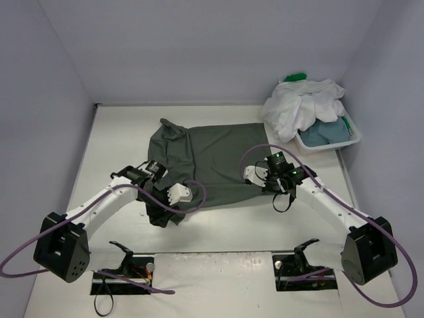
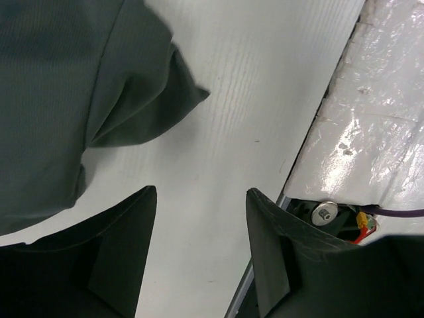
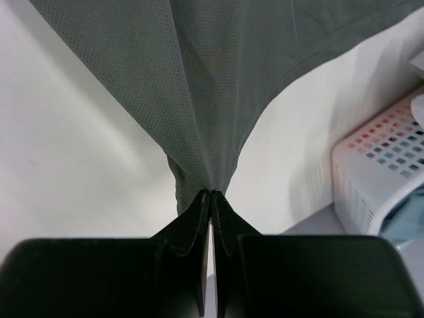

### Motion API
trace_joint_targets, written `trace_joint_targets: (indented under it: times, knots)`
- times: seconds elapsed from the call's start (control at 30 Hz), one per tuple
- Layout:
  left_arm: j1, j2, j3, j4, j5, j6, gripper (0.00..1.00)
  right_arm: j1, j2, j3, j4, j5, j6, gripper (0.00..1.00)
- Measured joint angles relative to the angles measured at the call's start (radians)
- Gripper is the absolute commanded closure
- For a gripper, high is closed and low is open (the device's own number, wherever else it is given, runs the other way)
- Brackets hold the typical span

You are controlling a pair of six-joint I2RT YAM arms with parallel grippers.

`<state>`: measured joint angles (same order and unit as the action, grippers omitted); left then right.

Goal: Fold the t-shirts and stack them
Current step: Flatten out the crumpled T-shirt at the center of the board.

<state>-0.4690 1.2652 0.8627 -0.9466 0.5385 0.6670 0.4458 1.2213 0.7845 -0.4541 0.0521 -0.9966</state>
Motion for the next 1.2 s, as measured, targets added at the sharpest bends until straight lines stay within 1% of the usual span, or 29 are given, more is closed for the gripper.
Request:
trace_joint_targets:
  times: [0.1, 0.2, 0.23, 0.5, 0.67, 0.7, 0.73, 0.87, 1.2]
  knots:
    - [-0.001, 0.018, -0.016, 0.037, -0.014, -0.010, 0.44, -0.038, 0.001, 0.004, 0.000, 0.023, -0.040, 1.00]
    - [-0.005, 0.039, -0.024, 0.082, -0.024, -0.025, 0.42, -0.066, 0.001, 0.005, 0.000, 0.037, -0.075, 1.00]
    - [-0.008, 0.047, -0.025, 0.099, -0.026, -0.029, 0.39, -0.069, 0.001, 0.004, 0.000, 0.043, -0.083, 1.00]
    - [-0.064, 0.099, -0.029, 0.221, -0.074, -0.061, 0.37, -0.114, 0.001, 0.001, 0.002, 0.084, -0.153, 1.00]
    - [-0.072, 0.133, -0.032, 0.305, -0.117, -0.068, 0.34, -0.133, 0.001, 0.001, 0.002, 0.087, -0.164, 1.00]
    - [-0.073, 0.145, -0.032, 0.322, -0.121, -0.069, 0.32, -0.133, 0.001, 0.001, 0.002, 0.086, -0.164, 1.00]
    - [-0.074, 0.159, -0.032, 0.339, -0.124, -0.070, 0.25, -0.133, 0.000, 0.000, 0.002, 0.086, -0.164, 1.00]
    - [-0.079, 0.239, -0.030, 0.401, -0.142, -0.076, 0.25, -0.133, 0.000, 0.001, 0.002, 0.085, -0.164, 1.00]
    - [-0.114, 0.296, 0.011, 0.479, -0.150, -0.080, 0.24, -0.133, 0.001, 0.000, 0.003, 0.076, -0.158, 1.00]
